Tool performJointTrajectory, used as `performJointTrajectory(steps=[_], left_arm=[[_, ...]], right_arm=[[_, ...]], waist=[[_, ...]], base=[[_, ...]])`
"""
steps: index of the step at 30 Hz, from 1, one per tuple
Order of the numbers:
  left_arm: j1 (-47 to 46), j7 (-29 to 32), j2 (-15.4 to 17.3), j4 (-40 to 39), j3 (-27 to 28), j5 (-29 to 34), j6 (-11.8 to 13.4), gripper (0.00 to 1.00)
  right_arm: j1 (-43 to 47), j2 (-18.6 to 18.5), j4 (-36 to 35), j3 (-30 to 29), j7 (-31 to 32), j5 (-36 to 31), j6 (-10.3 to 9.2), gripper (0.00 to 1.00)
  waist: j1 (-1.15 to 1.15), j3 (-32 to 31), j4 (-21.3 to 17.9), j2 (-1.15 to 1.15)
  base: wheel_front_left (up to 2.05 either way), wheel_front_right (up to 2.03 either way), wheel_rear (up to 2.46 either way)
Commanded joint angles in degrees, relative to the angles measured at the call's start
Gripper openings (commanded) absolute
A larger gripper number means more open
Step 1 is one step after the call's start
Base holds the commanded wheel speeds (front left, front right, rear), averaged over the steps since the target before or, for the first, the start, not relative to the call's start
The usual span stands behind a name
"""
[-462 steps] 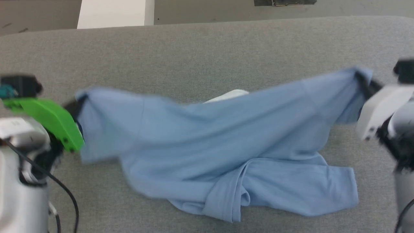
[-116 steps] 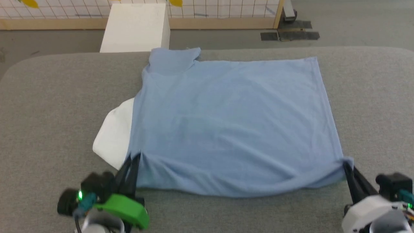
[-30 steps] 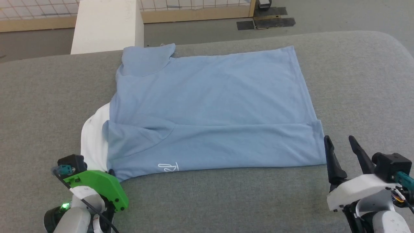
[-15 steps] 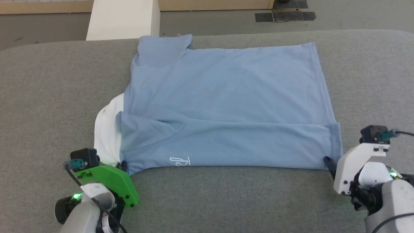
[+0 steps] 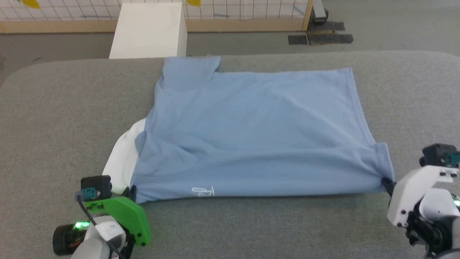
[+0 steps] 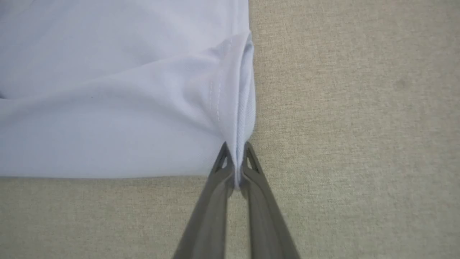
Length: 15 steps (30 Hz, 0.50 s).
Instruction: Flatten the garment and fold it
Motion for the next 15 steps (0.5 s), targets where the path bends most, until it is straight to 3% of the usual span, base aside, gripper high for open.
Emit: performJointTrajectory(steps=[1, 8, 11, 15], left_arm=[[2.28, 0.97, 1.31, -1.93, 0.33, 0.50, 1.10, 0.00], [13.54, 8.38, 4.75, -13.24, 0.39, -0.15, 5.81, 0.00], [17.37, 9.79, 4.62, -15.74, 0.13, -1.14, 6.87, 0.00], [18.82, 9.15, 3.18, -15.06, -0.54, -2.26, 6.50, 0.00]], right_arm=[[2.45, -0.07, -1.94, -0.71, 0.19, 0.83, -0.09, 0.00], [12.83, -0.07, -9.15, -2.07, 3.41, 2.60, -0.09, 0.00], [15.68, -0.07, -8.49, -1.63, 2.90, 2.49, -0.09, 0.00], [16.07, -0.07, -4.12, -0.57, -0.66, 2.29, -0.09, 0.00]], waist=[[0.00, -2.45, -0.32, 0.00], [0.00, -4.32, -1.40, 0.00], [0.00, -3.80, -1.80, 0.00], [0.00, -2.68, -2.00, 0.00]], base=[[0.00, 0.00, 0.00], [0.00, 0.00, 0.00], [0.00, 0.00, 0.00], [0.00, 0.00, 0.00]])
